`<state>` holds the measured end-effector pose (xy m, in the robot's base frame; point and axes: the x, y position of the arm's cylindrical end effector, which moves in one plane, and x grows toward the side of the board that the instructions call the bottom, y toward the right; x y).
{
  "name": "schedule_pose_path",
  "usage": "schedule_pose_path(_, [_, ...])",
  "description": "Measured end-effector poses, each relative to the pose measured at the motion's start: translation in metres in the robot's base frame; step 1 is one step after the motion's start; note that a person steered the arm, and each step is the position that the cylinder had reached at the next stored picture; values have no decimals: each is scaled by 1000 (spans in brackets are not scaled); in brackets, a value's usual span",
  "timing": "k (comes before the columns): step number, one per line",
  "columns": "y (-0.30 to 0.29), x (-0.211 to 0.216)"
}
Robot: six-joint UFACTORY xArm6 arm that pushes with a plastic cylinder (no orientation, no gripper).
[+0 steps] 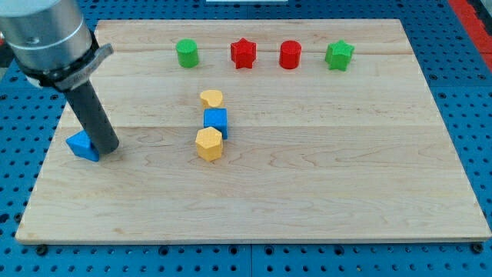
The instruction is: Push the yellow hexagon and the blue triangle to the bottom left corner of the board
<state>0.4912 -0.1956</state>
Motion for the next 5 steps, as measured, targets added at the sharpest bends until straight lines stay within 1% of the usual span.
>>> schedule_pose_path(1, [63,7])
schedule_pose_path(2, [142,53])
schedule_pose_path(3, [188,7])
schedule_pose_path(4, [150,-10])
schedule_pose_path(5, [89,-5])
